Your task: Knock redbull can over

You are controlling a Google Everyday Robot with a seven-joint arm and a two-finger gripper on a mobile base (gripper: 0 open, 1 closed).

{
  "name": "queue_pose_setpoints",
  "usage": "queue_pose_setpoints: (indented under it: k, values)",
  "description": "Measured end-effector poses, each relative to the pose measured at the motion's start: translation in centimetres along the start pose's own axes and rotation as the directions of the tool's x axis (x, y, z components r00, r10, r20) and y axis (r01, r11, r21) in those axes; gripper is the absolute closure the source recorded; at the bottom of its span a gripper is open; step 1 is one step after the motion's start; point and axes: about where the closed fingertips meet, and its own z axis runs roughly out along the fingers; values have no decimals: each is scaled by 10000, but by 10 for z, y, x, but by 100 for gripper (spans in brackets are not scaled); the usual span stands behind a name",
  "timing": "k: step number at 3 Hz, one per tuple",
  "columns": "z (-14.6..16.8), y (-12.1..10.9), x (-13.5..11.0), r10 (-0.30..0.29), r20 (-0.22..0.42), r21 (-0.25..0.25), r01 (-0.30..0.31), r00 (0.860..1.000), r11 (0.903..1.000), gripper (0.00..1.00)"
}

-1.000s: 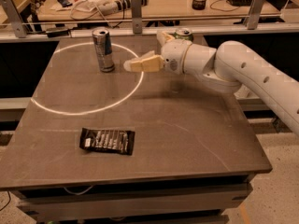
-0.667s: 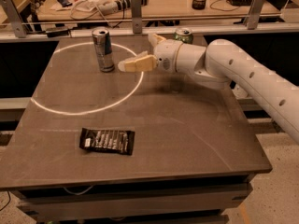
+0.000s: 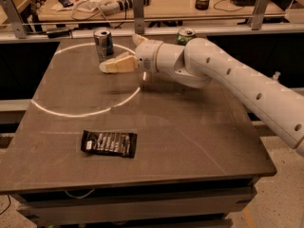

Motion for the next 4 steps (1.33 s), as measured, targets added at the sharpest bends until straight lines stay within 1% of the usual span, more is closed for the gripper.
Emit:
queue_pose_setpoints:
  k: [1,2,3,4]
  values:
    - [17,4,1,-221,-209,417,230,9995,9989,0]
    - [31,-1,5,-384,-372,849,414,9986,9955,0]
    - [39,-10,10,-585,-330,1238,622,9977,9904,0]
    - [45,-18,14,-739,-305,1403,775,9968,9871,15]
